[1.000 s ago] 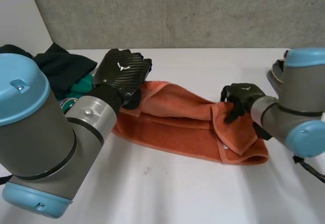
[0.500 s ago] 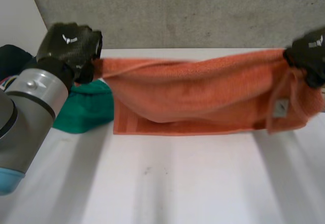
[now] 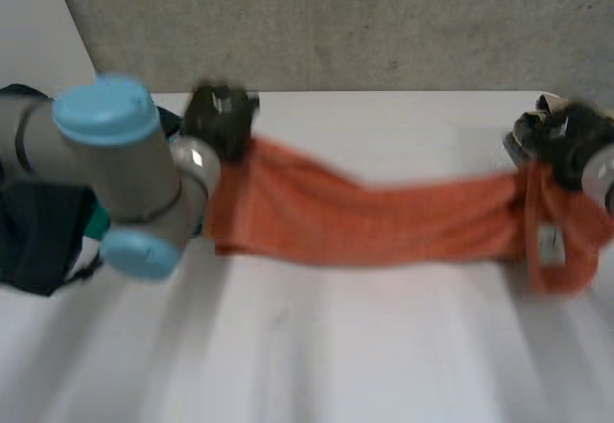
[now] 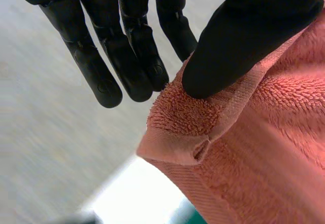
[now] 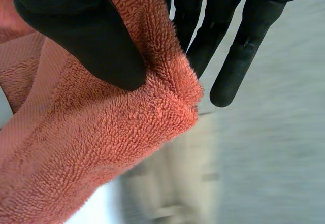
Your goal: Fold the laundry.
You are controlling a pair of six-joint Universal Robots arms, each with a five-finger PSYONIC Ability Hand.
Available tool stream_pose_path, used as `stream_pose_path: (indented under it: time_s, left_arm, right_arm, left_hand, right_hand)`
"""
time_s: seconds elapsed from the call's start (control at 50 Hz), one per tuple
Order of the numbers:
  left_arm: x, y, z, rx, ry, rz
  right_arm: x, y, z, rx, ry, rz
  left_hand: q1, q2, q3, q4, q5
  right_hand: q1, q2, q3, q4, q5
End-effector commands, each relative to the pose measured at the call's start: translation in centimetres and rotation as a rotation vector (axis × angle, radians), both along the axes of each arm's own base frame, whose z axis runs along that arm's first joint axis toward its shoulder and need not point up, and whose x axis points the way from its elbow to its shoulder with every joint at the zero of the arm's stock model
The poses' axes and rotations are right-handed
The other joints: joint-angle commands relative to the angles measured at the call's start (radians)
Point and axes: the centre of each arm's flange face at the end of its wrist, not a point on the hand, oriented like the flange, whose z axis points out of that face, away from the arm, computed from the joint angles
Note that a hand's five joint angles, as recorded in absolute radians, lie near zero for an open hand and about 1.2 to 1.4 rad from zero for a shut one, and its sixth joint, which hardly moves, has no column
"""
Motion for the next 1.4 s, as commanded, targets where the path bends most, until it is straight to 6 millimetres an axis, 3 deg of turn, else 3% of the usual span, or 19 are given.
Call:
stream_pose_path:
  time_s: [0.02, 0.06, 0.1, 0.14, 0.22, 0.32, 0.38, 0.46, 0.48, 0.5, 0.56, 0.6, 0.64, 0.74, 0.86, 1.02, 1.2, 1.34, 1.4]
  left_arm:
    - [0.2, -2.0, 11.9, -0.384, 0.247, 0.083]
    - [0.8, -1.0, 14.7, -0.465, 0.305, 0.082]
    - [0.9, -0.5, 15.3, -0.484, 0.327, 0.076]
    - [1.2, 0.0, 14.4, -0.455, 0.319, 0.071]
    - [1.6, 0.8, 9.3, -0.316, 0.234, 0.067]
    - [2.1, 2.4, 1.4, -0.112, 0.106, 0.032]
    - [2.6, 3.5, -1.9, -0.021, 0.057, 0.014]
    - [2.9, 4.6, -4.6, 0.054, 0.014, 0.003]
    - [3.0, 4.9, -5.1, 0.070, 0.005, 0.002]
    - [3.1, 5.0, -5.2, 0.074, 0.003, 0.002]
    - [3.3, 5.3, -4.8, 0.069, 0.006, 0.003]
    - [3.5, 5.6, -3.6, 0.046, 0.018, 0.004]
    - [3.7, 6.0, -2.1, 0.014, 0.036, 0.004]
    - [4.2, 6.9, -0.2, -0.027, 0.056, 0.002]
    - [4.9, 8.1, 2.4, -0.085, 0.088, 0.000]
    - [5.5, 9.3, 5.4, -0.162, 0.129, -0.006]
    - [5.8, 9.9, 7.4, -0.214, 0.158, -0.008]
    - [5.8, 9.9, 7.3, -0.211, 0.158, -0.008]
    - [5.8, 9.9, 7.3, -0.210, 0.157, -0.008]
  right_arm:
    - [1.0, -4.9, 8.1, -0.633, -0.123, 0.020]
    - [1.9, -4.8, 9.0, -0.744, -0.203, 0.083]
    - [2.3, -4.3, 8.3, -0.737, -0.242, 0.151]
    - [2.6, -3.5, 6.9, -0.659, -0.261, 0.209]
    - [3.0, -2.0, 4.0, -0.476, -0.275, 0.273]
    - [1.2, -0.8, -1.3, -0.208, -0.246, 0.253]
    - [0.7, 0.1, -4.9, -0.084, -0.203, 0.259]
    - [-0.6, 1.0, -10.5, 0.039, -0.065, 0.246]
    - [-0.9, 1.1, -10.8, 0.040, -0.035, 0.238]
    - [-1.2, 1.4, -11.2, 0.044, 0.011, 0.231]
    - [-1.6, 2.1, -12.0, 0.065, 0.057, 0.216]
    - [-1.7, 2.4, -11.9, 0.077, 0.046, 0.203]
    - [-1.9, 2.7, -10.4, 0.065, -0.011, 0.184]
    - [-2.4, 3.8, -5.6, 0.045, -0.256, 0.118]
    - [-3.5, 5.0, -1.3, 0.115, -0.533, 0.062]
    - [-5.6, 4.2, 2.4, 0.206, -0.725, -0.049]
    - [-6.4, 0.9, -2.0, 0.550, -0.768, -0.180]
    - [-6.2, -0.6, -5.0, 0.615, -0.704, -0.160]
    - [-4.7, -1.7, -6.6, 0.632, -0.665, -0.109]
  left_hand:
    - [0.260, 0.198, 0.203, 0.196, 0.215]
    - [0.260, 0.198, 0.203, 0.196, 0.215]
    - [0.260, 0.198, 0.203, 0.196, 0.215]
    - [0.260, 0.198, 0.203, 0.196, 0.215]
    - [0.260, 0.198, 0.203, 0.196, 0.215]
    - [0.260, 0.198, 0.203, 0.196, 0.215]
    - [0.260, 0.198, 0.203, 0.196, 0.215]
    - [0.260, 0.198, 0.203, 0.196, 0.215]
    - [0.260, 0.198, 0.203, 0.196, 0.215]
    - [0.260, 0.198, 0.203, 0.196, 0.215]
    - [0.260, 0.198, 0.203, 0.196, 0.215]
    - [0.260, 0.198, 0.203, 0.196, 0.215]
    - [0.260, 0.198, 0.203, 0.196, 0.215]
    - [0.260, 0.198, 0.203, 0.196, 0.215]
    - [0.260, 0.198, 0.203, 0.196, 0.215]
    - [0.260, 0.198, 0.203, 0.196, 0.215]
    - [0.260, 0.198, 0.203, 0.196, 0.215]
    - [0.260, 0.198, 0.203, 0.196, 0.215]
    - [0.260, 0.198, 0.203, 0.196, 0.215]
  right_hand:
    - [0.307, 0.230, 0.222, 0.197, 0.222]
    - [0.307, 0.230, 0.222, 0.197, 0.222]
    - [0.307, 0.230, 0.222, 0.197, 0.222]
    - [0.307, 0.230, 0.222, 0.197, 0.222]
    - [0.307, 0.230, 0.222, 0.197, 0.222]
    - [0.307, 0.230, 0.222, 0.197, 0.222]
    - [0.307, 0.230, 0.222, 0.197, 0.222]
    - [0.270, 0.193, 0.185, 0.160, 0.186]
    - [0.189, 0.112, 0.103, 0.078, 0.104]
    - [-0.109, -0.186, -0.194, -0.219, -0.193]
    - [-0.568, -0.645, -0.653, -0.679, -0.653]
    - [-0.657, -0.734, -0.743, -0.768, -0.742]
    - [-0.763, -0.840, -0.848, -0.873, -0.848]
    - [-0.863, -0.940, -0.948, -0.973, -0.948]
    - [-0.866, -0.943, -0.951, -0.977, -0.951]
    - [-0.857, -0.934, -0.943, -0.968, -0.942]
    - [-0.802, -0.879, -0.887, -0.912, -0.887]
    - [-0.734, -0.811, -0.819, -0.845, -0.819]
    - [-0.699, -0.776, -0.784, -0.809, -0.784]
